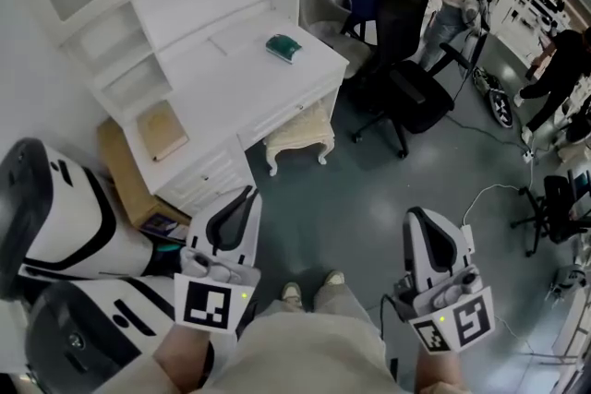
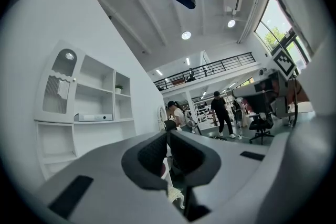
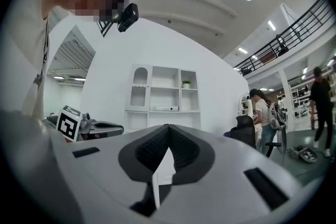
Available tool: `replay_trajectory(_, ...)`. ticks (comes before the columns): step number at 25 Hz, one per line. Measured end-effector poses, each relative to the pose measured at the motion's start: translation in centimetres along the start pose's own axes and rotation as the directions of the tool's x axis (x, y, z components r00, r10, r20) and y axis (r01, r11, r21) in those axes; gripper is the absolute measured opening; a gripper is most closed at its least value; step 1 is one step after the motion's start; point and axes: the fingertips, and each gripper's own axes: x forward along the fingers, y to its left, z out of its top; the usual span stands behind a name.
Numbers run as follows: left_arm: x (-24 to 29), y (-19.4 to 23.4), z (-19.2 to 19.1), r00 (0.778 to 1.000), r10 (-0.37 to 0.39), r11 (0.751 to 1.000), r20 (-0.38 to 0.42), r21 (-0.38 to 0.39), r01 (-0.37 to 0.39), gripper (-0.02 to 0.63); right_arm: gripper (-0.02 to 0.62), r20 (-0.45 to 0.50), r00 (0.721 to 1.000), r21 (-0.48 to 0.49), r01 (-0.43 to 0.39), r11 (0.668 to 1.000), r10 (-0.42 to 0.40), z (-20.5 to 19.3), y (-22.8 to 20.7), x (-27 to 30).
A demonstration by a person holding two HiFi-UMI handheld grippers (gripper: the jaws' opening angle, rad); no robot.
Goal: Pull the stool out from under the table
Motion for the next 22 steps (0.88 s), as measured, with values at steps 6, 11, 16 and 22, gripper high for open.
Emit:
replay_trajectory(6,0.7,-0.1,0.0,1.0,-0.005,1.0,0.012,0.019,0.005,0.037,0.021,0.056,0.998,-0.005,0.0,1.0,0.0,0.7,-0.4,-0.4)
replay_trajectory(11,2.0,-0.3,-0.6,1.0,0.003,1.0,0.022,0.023,-0.003,0.037,0.021,0.041,0.999,-0.017,-0.009,1.0,0.01,-0.6,-1.7,0.4)
replay_trajectory(16,5.0,-0.1,-1.8,1.0,0.03,0.999,0.007,0.031,-0.03,0.037,0.021,0.02,0.999,-0.008,-0.032,0.999,0.032,-2.4,-4.6,2.9)
replay_trajectory(22,11.4,0.7,-3.3,0.998,0.06,0.997,-0.037,0.044,-0.058,0.037,0.021,-0.006,0.997,0.014,-0.078,0.997,0.078,-3.5,-10.2,8.0)
